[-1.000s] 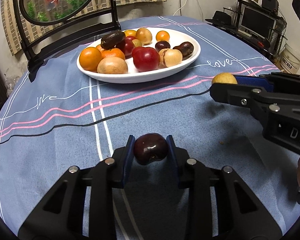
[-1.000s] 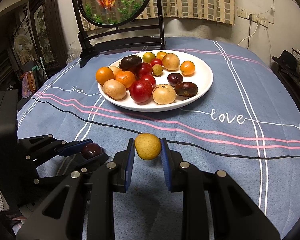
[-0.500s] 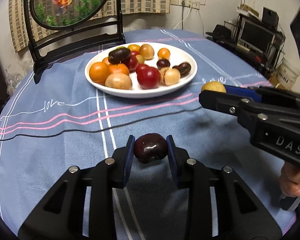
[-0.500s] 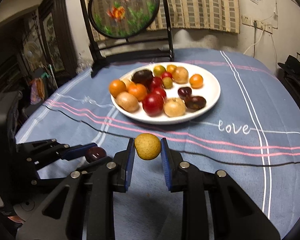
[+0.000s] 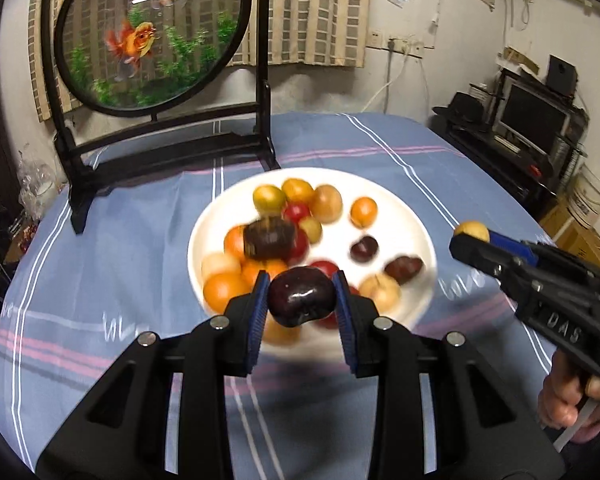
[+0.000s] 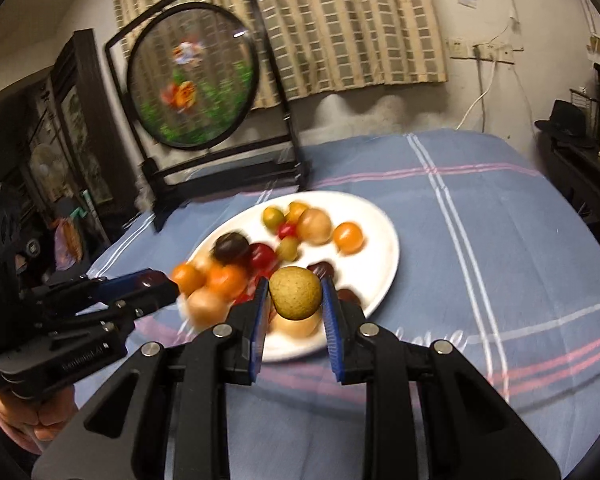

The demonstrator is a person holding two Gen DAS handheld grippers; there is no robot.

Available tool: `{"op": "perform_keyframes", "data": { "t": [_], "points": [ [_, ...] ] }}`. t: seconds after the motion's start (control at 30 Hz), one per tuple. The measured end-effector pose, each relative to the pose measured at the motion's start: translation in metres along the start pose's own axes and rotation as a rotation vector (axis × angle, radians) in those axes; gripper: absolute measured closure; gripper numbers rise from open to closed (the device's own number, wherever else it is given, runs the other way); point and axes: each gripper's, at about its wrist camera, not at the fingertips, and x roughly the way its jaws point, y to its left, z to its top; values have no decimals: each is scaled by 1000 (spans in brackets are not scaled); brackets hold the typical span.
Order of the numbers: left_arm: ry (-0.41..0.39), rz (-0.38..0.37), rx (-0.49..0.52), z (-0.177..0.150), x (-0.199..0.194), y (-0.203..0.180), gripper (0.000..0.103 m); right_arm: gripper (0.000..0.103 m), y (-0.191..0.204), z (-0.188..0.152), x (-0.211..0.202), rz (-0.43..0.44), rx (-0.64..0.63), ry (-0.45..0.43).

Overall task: Organize fruits
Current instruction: 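Carry the plum and yellow fruit onto the white plate and release both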

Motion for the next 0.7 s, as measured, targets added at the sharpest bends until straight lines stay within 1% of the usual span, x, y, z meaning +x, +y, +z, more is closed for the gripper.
{"op": "perform_keyframes", "data": {
  "t": [0.13, 0.3, 0.47, 0.53, 0.57, 0.6, 0.63, 0.67, 0.7],
  "points": [
    [5, 27, 17, 14, 29, -7, 71, 77, -9, 6, 33, -15, -8, 20],
    [34, 55, 39, 17, 58, -12, 71, 77, -14, 6, 61, -23, -20, 52],
    [25, 65, 81, 14, 66, -18, 70, 77, -17, 7, 75, -22, -42, 67],
    [20, 66, 80, 14, 68, -17, 69, 77, -17, 5, 78, -14, -51, 76],
    [19, 63, 76, 13, 68, -17, 68, 76, -17, 5, 80, -12, -54, 83],
    [20, 58, 68, 13, 67, -16, 58, 73, -18, 4, 80, -12, -58, 86],
    [16, 64, 59, 13, 65, -15, 48, 73, -18, 5, 80, -12, -60, 86],
    [-2, 89, 45, 14, 61, -13, 37, 72, -18, 5, 79, -19, -61, 85],
    [-13, 92, 36, 14, 58, -11, 33, 69, -19, 6, 77, -22, -64, 83]
  ]
}}
